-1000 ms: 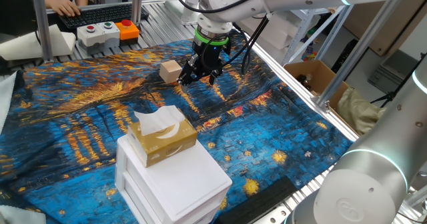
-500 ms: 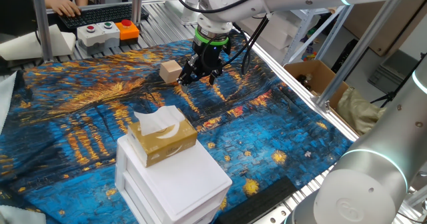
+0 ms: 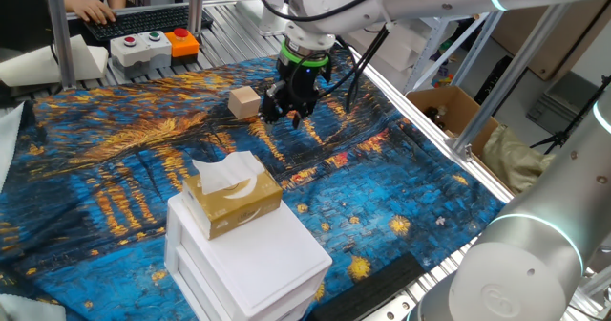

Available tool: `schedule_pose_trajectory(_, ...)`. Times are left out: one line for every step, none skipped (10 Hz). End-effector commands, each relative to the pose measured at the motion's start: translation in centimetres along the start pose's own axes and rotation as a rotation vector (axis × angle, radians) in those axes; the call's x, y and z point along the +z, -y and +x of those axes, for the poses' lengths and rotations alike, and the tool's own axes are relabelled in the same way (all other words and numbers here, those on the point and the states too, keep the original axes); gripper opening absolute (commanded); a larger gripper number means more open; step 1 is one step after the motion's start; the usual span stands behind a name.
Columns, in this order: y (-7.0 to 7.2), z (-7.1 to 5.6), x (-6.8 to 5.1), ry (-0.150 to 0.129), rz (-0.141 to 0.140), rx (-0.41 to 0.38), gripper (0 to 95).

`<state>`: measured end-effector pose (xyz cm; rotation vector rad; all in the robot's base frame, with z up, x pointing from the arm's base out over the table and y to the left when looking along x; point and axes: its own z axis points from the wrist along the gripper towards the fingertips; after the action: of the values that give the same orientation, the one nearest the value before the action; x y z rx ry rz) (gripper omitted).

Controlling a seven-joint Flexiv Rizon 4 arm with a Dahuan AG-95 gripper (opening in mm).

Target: Approach and touch the side of the small block

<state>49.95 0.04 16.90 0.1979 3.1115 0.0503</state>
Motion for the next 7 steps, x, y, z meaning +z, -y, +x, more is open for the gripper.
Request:
schedule_pose_trajectory(-0.05, -0.11, 0.12, -0.001, -0.004, -0.001, 19.0)
schedule_pose_trajectory(-0.07, -0.12, 0.16, -0.002, -0.005, -0.001, 19.0)
schedule_pose_trajectory(-0.08, -0.12, 0.2, -0.002, -0.005, -0.001, 19.0)
schedule_pose_trajectory(-0.1, -0.14, 0.27, -0.002, -0.007, -0.001, 19.0)
schedule_pose_trajectory(-0.13, -0.16, 0.34, -0.002, -0.009, 0.004, 19.0)
schedule_pose_trajectory(-0.14, -0.16, 0.36, -0.002, -0.008, 0.018, 19.0)
schedule_pose_trajectory(-0.14, -0.17, 0.38, -0.003, -0.011, 0.017, 19.0)
